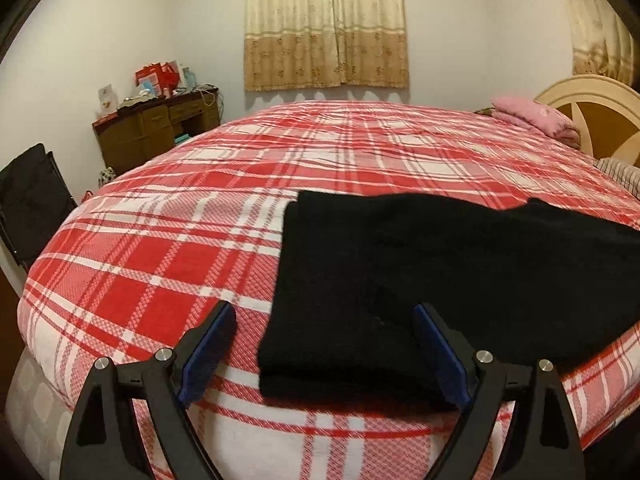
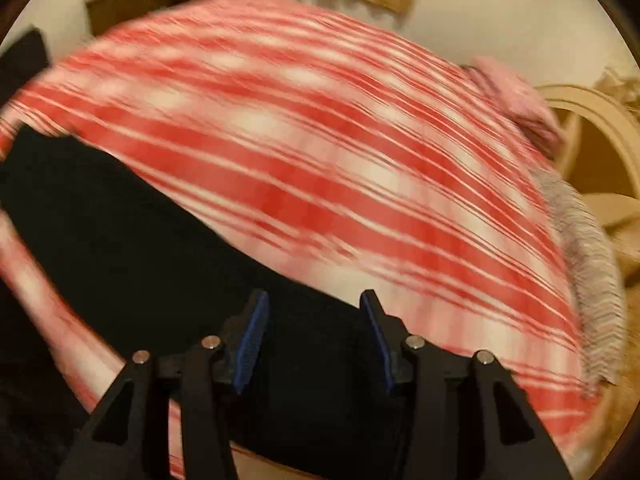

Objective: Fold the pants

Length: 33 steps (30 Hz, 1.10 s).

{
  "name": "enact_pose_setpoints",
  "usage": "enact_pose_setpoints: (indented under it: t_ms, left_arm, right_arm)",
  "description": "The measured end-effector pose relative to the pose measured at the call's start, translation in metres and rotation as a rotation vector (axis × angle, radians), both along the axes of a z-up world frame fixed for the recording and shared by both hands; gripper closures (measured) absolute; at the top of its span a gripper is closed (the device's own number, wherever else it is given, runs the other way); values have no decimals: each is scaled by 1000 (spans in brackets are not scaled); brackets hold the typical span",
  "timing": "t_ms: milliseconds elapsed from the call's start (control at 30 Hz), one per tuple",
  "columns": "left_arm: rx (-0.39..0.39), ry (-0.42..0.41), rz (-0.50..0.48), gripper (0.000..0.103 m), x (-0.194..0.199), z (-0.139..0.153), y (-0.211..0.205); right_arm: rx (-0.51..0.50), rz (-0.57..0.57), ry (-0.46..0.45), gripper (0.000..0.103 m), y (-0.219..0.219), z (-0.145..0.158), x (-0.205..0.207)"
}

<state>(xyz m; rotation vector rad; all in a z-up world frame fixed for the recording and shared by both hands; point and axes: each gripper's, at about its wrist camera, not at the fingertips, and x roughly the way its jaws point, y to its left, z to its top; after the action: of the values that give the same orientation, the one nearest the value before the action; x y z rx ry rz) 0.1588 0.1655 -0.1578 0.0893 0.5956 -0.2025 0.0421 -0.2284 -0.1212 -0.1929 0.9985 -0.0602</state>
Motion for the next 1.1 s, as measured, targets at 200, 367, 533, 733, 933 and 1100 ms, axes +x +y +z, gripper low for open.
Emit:
enact_pose_setpoints:
  t_ms: [200,367,533,733,933,1100]
  left_arm:
    - [70,-9,-23,12,-2,-5,-2]
    - [15,-40,-5,12,-7,4,13]
    - [17,-27,7,12,-3,4,12]
    - [26,-16,16,12,0,-5,13]
    - [23,-24,14,12,-2,-7,14]
    - [19,-47,5,12,-4,-10,15]
  right_arm:
    - [215,175,-5,54,89,1,59]
    - [320,184,28,53,127,-24,112]
    - [458,172,57,53,152,-41,141]
    - [594,169,127,53,167,-55,171]
    - [714,172,180,53,180,-65,187]
    - [708,121,209,85,184,-77,194]
